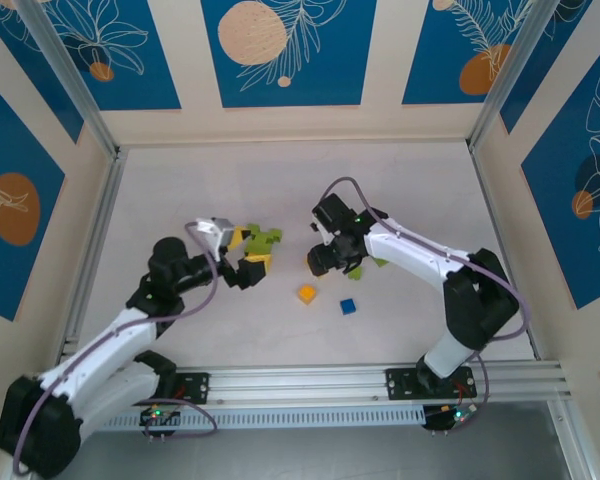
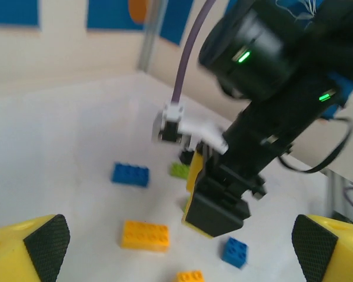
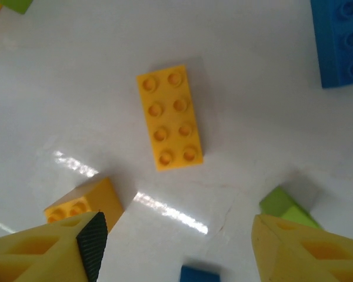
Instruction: Assemble a carrot with lego
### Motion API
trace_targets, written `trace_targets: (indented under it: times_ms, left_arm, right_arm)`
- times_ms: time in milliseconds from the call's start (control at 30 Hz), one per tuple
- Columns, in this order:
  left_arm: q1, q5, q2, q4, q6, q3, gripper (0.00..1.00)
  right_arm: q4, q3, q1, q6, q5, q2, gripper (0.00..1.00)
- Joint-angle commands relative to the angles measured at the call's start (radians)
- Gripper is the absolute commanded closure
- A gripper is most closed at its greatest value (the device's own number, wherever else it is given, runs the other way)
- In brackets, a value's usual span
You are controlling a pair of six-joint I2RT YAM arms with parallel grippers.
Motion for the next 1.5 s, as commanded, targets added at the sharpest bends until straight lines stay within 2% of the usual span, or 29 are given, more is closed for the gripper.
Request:
trace_targets:
  times_ms: [0,200,333,900,1267,1467]
  left_arm:
    - [0.002,-0.118,-0.083,-0.058,0.081,-0.044,0.01]
    - [0.002,-0.063,0.038,-0.04,0.091,-0.009,0.01]
    - [0.002,-0.062,0.102,-0.026,0.094,0.002,0.01]
    - [0.003,-0.078,0.114,-0.036,0.103,0.005,0.0]
    - [0.002,-0.088,0.126,-0.04,0.107,0.012,0.01]
    - [0.003,-0.088,0.138,-0.039,0.107,0.017,0.01]
  right_arm:
    - [0.076,0.058,-0.038,-0.134,-0.116,0.056,0.33]
    - [0.053,0.142,-0.042,-0.171,-0.192,0.162,0.31]
    - [0.03,0.174,-0.037,-0.181,-0.173,0.219,0.3]
    - [0.007,0.151,-0.024,-0.187,-0.123,0.308,0.32]
    - [0.002,0.148,-0.03,-0.19,-0.109,0.327,0.46]
    - [-0.01,0.154,-0.034,-0.196,-0.108,0.336,0.49]
